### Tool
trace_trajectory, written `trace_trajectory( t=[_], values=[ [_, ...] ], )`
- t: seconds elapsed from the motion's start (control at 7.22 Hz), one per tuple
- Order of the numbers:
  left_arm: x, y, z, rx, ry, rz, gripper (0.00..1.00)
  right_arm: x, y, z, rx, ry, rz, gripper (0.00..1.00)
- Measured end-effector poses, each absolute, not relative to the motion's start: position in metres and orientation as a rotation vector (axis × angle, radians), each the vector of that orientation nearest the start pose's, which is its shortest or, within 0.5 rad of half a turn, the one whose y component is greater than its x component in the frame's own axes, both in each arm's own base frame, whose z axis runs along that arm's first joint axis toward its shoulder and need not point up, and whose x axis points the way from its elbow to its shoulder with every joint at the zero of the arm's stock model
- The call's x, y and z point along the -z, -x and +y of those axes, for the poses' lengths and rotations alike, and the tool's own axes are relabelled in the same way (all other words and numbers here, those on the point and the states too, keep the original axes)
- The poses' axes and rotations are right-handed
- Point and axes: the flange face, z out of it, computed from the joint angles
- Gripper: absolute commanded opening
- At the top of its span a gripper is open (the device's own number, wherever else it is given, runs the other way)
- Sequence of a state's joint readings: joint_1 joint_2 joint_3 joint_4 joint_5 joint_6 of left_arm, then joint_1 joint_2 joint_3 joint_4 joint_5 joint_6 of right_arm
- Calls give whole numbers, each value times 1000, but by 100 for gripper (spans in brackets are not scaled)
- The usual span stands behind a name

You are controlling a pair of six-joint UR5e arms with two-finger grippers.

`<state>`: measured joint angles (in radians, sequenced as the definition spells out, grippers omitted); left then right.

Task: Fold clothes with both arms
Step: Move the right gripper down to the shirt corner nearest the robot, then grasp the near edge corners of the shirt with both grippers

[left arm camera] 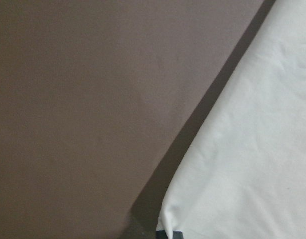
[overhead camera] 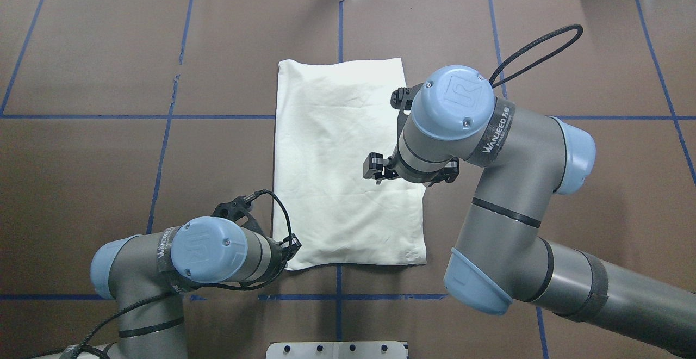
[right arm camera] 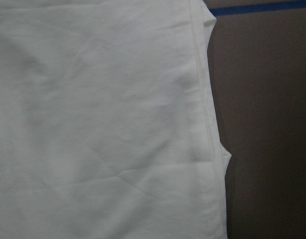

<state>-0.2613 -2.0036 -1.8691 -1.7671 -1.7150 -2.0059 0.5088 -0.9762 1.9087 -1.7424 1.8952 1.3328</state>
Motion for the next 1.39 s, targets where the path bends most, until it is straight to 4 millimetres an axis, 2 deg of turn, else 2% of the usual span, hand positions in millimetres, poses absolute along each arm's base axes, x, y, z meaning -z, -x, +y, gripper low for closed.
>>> trace_trajectory(
  t=[0.14,0.42,0.83,1.11,1.39],
  values=[
    [-265,-557,-272,573,215,926,0,-202,494,-369,-224,59,-845,100],
    [-264,-558,-272,565,213,928,0,-225,512,-341,-407,126,-887,100],
    [-263,-558,-272,563,213,930,0,-257,544,-301,-586,171,-836,100],
    [-261,-558,-272,562,214,932,0,-277,561,-288,-607,159,-797,100],
    [-261,-558,-272,562,213,933,0,-284,570,-281,-603,148,-781,100]
  ],
)
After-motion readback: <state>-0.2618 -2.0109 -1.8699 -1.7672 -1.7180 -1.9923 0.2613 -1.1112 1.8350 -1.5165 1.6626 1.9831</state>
